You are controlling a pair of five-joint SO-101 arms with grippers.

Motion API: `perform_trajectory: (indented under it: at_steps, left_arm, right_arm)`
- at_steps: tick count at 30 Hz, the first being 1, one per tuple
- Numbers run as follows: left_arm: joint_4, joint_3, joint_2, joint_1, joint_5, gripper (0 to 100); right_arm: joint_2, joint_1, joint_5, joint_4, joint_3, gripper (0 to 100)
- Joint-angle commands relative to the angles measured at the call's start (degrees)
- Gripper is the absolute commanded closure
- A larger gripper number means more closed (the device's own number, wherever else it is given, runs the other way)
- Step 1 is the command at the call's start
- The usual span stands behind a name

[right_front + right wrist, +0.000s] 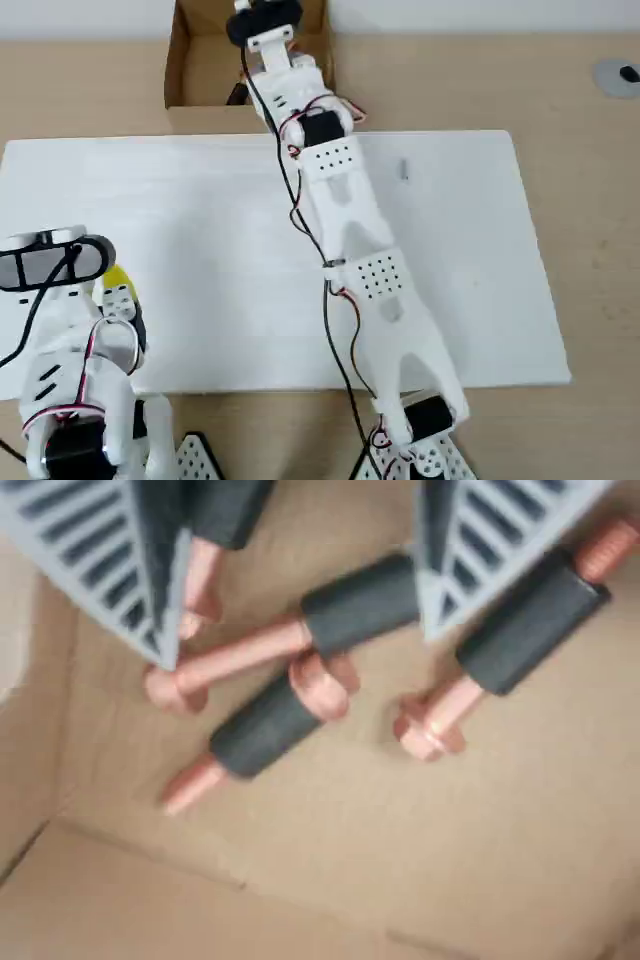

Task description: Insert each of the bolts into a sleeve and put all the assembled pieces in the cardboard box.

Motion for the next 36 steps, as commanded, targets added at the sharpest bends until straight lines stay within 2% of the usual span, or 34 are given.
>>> perform_trajectory:
  at_steps: [1,5,12,17,19,23,27,31,36]
  left_arm:
    - [-0.9,-0.3,-0.3,-0.9,-0.4,99]
    - [-1.1,0.8,-0.3,-0.9,-0.7,99]
    - [-1.2,2.7,-0.3,-1.4,-0.7,99]
    - [-1.3,6.0,-0.3,-8.8,-0.6,99]
    - [-1.3,8.0,-0.3,-11.9,-0.4,99]
    - [-1.3,10.9,-0.3,-17.8,-0.4,99]
    - [-1.3,11.3,-0.3,-22.3,-0.3,99]
    - [-1.2,11.3,-0.3,-23.4,-0.3,99]
    - [-1.2,11.3,-0.3,-23.0,-0.3,99]
  right_arm:
    - [-6.3,0.8,0.4,10.4,-4.4,85.7]
    - [-15.2,1.5,0.3,23.8,-4.3,99.5]
    - [-28.3,1.7,0.3,50.5,-4.4,98.8]
    - [-35.7,6.4,-0.3,51.8,-3.7,98.9]
    - [-38.7,9.4,-3.3,51.8,-0.9,98.9]
    - [-48.0,12.9,-7.3,51.8,14.8,98.9]
    - [-63.3,13.0,-8.8,51.6,39.3,98.9]
    - [-77.0,13.0,-8.4,51.4,62.4,98.8]
    - [-89.1,13.3,-8.2,49.1,84.0,98.8]
